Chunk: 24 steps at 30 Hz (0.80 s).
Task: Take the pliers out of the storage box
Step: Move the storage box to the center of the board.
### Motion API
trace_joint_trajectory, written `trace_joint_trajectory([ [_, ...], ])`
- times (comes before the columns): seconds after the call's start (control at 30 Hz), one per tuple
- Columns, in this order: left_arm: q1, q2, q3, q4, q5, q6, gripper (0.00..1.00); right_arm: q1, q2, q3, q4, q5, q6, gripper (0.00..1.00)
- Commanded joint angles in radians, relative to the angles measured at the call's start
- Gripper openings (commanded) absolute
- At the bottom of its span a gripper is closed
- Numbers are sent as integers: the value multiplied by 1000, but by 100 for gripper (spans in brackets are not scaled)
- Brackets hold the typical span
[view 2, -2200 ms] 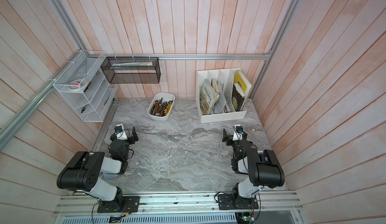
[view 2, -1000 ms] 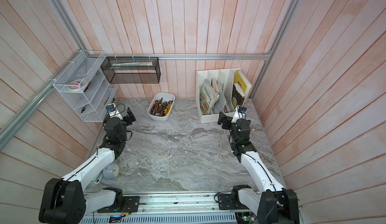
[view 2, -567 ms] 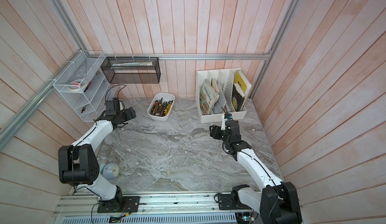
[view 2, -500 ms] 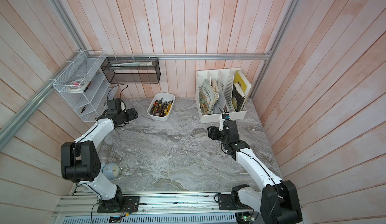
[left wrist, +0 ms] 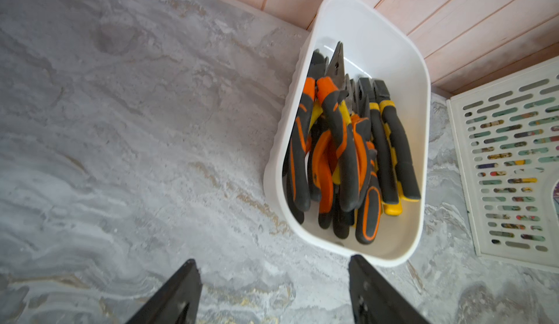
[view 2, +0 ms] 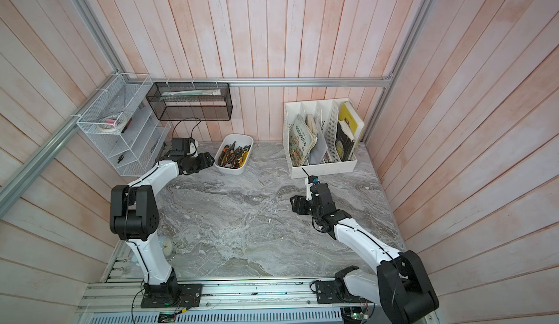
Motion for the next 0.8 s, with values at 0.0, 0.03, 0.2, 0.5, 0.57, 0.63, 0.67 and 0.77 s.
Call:
trace_joint_trajectory([
  [0.0,-13,60,85,-7,-26,17,76,26,19,32,9,43,2,70],
  [0.03,-13,78,103,-8,-31,16,74,34,20,31,14,52,4,70],
  [0.2,-15,141,170,-6,-41,32,70,70,15,18,32,74,14,70],
  [0.5,-19,261,285,-23,-59,60,67,103,13,31,5,99,3,69],
  [0.57,-23,289,305,-23,-56,63,65,110,12,40,-15,102,-5,69],
  [0.63,-33,317,331,-29,-65,75,64,112,11,48,-34,106,-13,69],
  [0.67,-39,331,346,-38,-67,74,62,113,12,52,-43,109,-14,68],
  [0.77,-52,360,367,-35,-89,70,55,113,12,57,-52,108,-21,66],
])
